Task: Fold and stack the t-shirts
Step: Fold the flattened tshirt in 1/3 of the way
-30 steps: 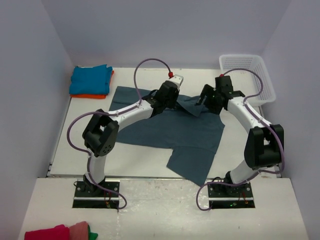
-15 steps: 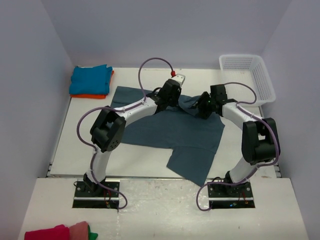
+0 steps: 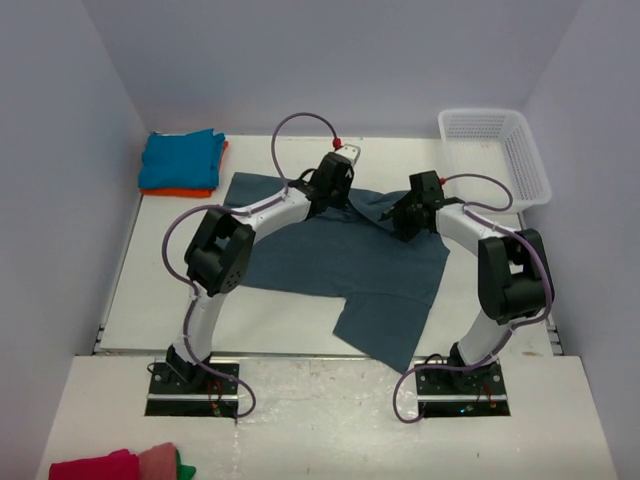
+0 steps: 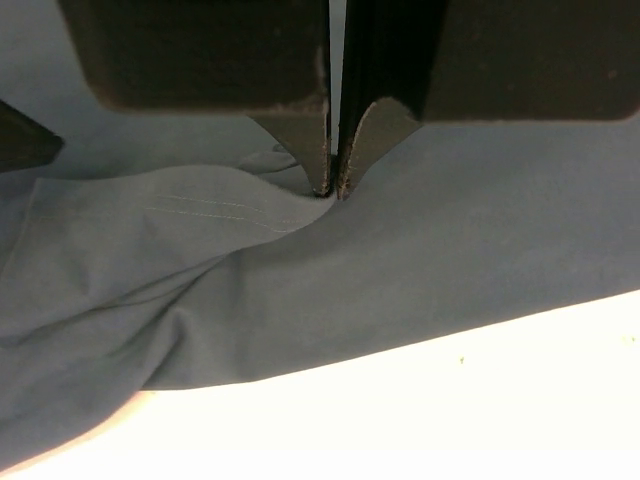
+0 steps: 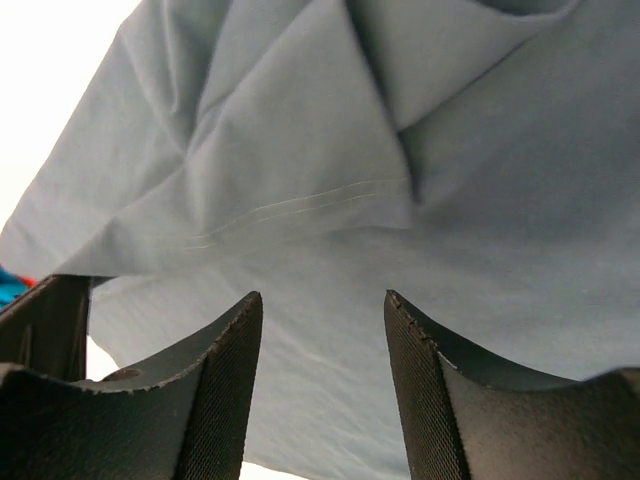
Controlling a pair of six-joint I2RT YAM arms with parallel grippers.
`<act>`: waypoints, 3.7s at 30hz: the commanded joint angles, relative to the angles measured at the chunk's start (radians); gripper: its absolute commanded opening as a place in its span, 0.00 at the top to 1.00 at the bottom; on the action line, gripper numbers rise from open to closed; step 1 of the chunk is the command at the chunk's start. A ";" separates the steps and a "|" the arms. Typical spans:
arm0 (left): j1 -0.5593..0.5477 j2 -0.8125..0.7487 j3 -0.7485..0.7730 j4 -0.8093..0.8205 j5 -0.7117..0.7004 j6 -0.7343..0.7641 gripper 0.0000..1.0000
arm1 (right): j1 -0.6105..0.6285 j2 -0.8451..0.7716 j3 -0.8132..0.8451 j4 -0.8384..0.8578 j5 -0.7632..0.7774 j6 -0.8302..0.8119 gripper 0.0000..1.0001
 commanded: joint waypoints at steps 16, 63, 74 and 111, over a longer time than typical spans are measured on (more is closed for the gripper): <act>0.078 0.029 0.034 0.025 0.085 -0.003 1.00 | -0.048 0.146 0.205 -0.161 0.045 -0.060 0.55; 0.084 0.027 -0.035 0.100 0.168 -0.060 1.00 | -0.017 0.299 0.449 -0.335 0.068 -0.173 0.94; 0.083 0.024 -0.049 0.056 0.166 -0.079 1.00 | -0.009 0.162 0.383 -0.336 0.122 -0.187 1.00; -0.103 -0.215 -0.302 -0.055 0.151 -0.044 1.00 | -0.019 -0.238 0.035 -0.410 0.164 -0.330 1.00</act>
